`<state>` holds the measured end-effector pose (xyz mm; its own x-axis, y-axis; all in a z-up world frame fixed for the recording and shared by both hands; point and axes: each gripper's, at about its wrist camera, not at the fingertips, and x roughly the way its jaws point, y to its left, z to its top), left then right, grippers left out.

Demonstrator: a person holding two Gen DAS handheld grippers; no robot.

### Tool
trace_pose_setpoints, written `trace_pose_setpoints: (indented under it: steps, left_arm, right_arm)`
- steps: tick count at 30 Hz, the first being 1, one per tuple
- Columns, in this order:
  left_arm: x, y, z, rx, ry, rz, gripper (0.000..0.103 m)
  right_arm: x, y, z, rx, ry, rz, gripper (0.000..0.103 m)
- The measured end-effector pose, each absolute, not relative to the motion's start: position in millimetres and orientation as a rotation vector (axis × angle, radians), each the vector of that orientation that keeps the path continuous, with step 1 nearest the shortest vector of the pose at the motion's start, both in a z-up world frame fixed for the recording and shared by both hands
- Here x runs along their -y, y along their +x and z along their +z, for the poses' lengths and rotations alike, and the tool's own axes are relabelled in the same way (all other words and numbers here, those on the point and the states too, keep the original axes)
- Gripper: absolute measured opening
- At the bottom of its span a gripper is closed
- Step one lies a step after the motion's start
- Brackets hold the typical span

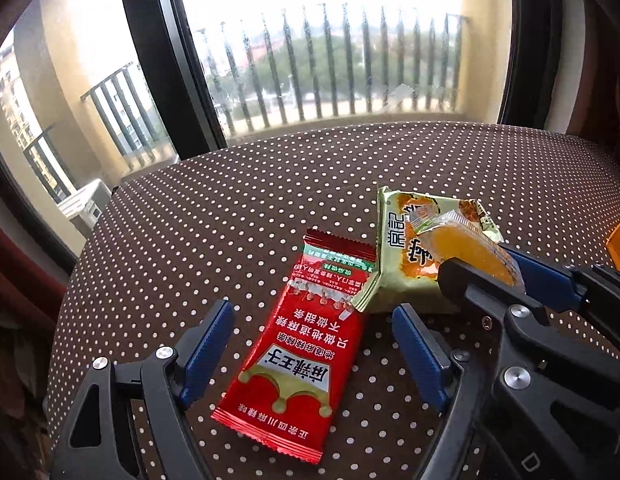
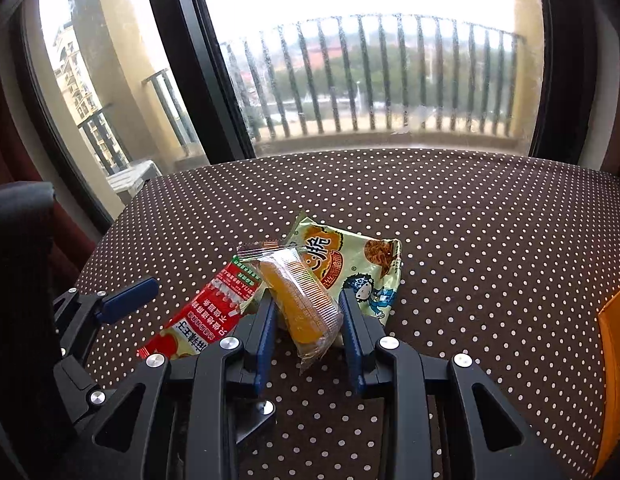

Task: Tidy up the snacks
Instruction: 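Grasp the red strip packet with the left tool while the right tool grasps the yellow cake, then lift both held packets and carry them toward the orange box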

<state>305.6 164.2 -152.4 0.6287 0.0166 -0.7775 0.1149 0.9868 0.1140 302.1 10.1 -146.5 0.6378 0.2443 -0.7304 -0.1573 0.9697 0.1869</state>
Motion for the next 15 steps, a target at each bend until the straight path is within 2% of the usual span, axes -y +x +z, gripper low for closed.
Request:
trace_pose_setpoints:
  steps: [3, 4, 9, 11, 15]
  left_arm:
    - [-166, 312, -159, -0.899, 0.143, -0.057, 0.079]
    - [-167, 313, -161, -0.906, 0.135, -0.063, 0.074]
    - [-171, 319, -163, -0.908, 0.11, -0.079, 0.061]
    - [-170, 318, -162, -0.91, 0.098, -0.085, 0.052]
    - [-166, 312, -159, -0.914, 0.094, -0.076, 0.047]
  right_arm:
    - [-10, 305, -151, -0.857, 0.098, 0.23, 0.033]
    - [-11, 306, -152, -0.862, 0.098, 0.231, 0.033]
    - [-10, 311, -155, -0.854, 0.092, 0.235, 0.033]
    - [-14, 311, -156, -0.852, 0.089, 0.234, 0.033]
    - [-14, 309, -156, -0.846, 0.085, 0.229, 0.033]
